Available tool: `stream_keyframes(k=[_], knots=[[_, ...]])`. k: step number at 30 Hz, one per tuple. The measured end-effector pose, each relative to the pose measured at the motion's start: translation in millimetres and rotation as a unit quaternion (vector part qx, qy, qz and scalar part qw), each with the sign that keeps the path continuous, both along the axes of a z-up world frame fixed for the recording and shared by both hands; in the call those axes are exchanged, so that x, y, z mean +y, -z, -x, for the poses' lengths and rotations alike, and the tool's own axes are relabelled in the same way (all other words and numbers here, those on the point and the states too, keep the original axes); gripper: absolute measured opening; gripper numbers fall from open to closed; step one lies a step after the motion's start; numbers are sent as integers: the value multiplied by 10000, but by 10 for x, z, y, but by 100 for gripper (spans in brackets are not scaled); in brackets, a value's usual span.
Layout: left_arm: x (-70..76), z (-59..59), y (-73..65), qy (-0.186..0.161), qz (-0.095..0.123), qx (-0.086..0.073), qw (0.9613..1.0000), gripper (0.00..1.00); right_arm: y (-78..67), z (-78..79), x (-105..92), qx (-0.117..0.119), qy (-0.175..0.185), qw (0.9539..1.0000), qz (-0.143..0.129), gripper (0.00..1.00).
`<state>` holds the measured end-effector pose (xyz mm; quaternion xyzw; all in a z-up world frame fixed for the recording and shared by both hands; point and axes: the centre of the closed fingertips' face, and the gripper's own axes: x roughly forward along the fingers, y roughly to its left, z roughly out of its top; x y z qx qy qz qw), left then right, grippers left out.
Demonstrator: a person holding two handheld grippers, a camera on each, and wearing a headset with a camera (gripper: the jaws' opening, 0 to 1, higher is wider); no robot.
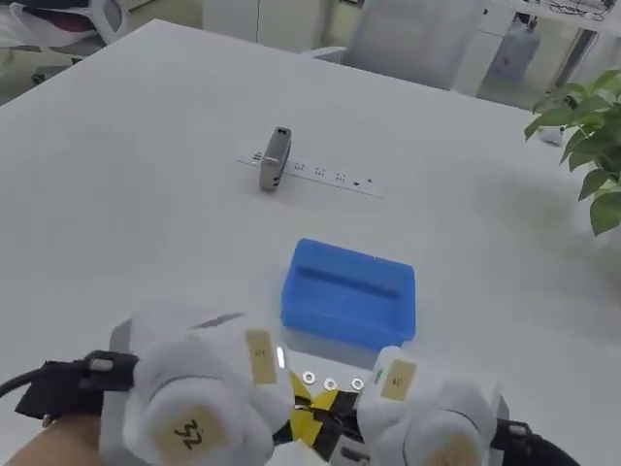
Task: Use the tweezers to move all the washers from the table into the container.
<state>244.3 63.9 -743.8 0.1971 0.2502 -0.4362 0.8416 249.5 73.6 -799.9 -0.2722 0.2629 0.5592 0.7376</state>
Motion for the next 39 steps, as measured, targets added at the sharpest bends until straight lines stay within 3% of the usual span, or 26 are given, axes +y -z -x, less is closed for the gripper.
stream_keyframes(k=[3,6,8,10,12,13,15,16,18,21,25,29,33,35,39], knots=[[205,5,-51,-745,533,172,9957,10,-54,-84,-6,117,265,9993,-220,0],[468,16,-27,-1413,729,162,9871,20,-125,-201,11,286,601,9963,-550,0],[689,40,46,-1876,669,136,9799,28,-196,-311,22,363,853,9926,-779,0],[900,74,120,-2281,468,43,9725,38,-271,-405,48,507,1086,9874,-1033,0],[1018,91,149,-2535,443,-25,9663,42,-284,-497,58,571,1228,9840,-1162,0],[1085,92,157,-2747,514,-88,9601,47,-295,-558,67,590,1316,9817,-1242,0],[1168,120,208,-2980,418,-52,9536,56,-293,-652,89,629,1421,9788,-1335,0],[1206,114,210,-3064,301,-132,9513,58,-288,-687,100,651,1457,9778,-1361,0],[1257,84,163,-3158,99,-456,9477,64,-253,-757,131,663,1505,9767,-1381,0],[1239,64,177,-3226,203,-419,9454,70,-213,-813,190,647,1542,9763,-1375,1],[1275,57,215,-3271,129,-385,9441,73,-130,-807,232,657,1467,9787,-1274,1],[1267,46,261,-3304,249,-201,9433,78,-89,-779,225,645,1415,9805,-1201,1],[1285,44,246,-3345,263,-255,9417,79,-103,-773,215,620,1420,9803,-1224,1],[1294,44,263,-3363,274,-203,9411,79,-102,-759,205,588,1407,9810,-1201,1],[1310,52,283,-3364,157,-198,9414,77,-89,-739,182,473,1380,9828,-1130,1]])
